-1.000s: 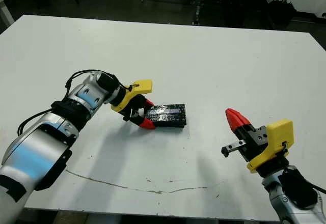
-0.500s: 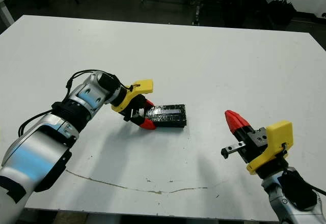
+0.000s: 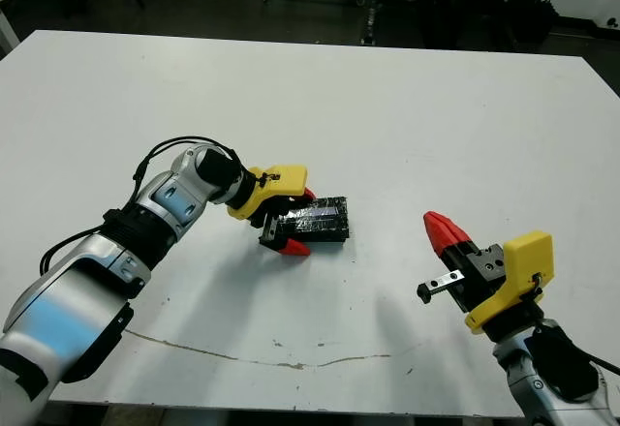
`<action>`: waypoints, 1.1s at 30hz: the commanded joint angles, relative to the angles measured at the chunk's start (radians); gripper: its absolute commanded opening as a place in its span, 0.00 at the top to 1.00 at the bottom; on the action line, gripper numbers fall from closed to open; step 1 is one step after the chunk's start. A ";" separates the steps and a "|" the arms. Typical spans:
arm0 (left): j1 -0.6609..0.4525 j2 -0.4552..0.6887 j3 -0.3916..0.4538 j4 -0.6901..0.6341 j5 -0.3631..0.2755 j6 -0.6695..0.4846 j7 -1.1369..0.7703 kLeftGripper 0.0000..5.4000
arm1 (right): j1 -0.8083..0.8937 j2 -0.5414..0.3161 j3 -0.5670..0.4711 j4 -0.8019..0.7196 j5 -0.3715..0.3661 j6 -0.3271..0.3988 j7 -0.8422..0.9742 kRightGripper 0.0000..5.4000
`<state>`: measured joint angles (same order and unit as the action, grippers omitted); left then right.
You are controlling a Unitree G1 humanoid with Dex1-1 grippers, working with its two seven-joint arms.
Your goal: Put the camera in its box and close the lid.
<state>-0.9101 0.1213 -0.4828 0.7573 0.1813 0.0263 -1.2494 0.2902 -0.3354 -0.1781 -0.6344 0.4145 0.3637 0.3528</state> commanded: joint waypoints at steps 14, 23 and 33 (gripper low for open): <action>0.074 0.011 0.098 -0.046 -0.109 0.046 0.060 0.01 | 0.004 -0.001 0.002 0.003 0.020 0.020 -0.008 1.00; 0.065 -0.001 0.256 -0.133 -0.300 0.199 0.072 0.01 | -0.002 -0.003 0.002 0.012 0.022 0.012 0.001 1.00; 0.057 0.062 0.307 -0.316 -0.406 0.376 0.071 0.01 | -0.009 -0.007 0.006 0.015 0.007 0.005 0.000 1.00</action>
<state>-0.8464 0.1640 -0.1833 0.4666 -0.2092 0.3745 -1.1750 0.2857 -0.3356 -0.1731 -0.6300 0.4287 0.3681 0.3518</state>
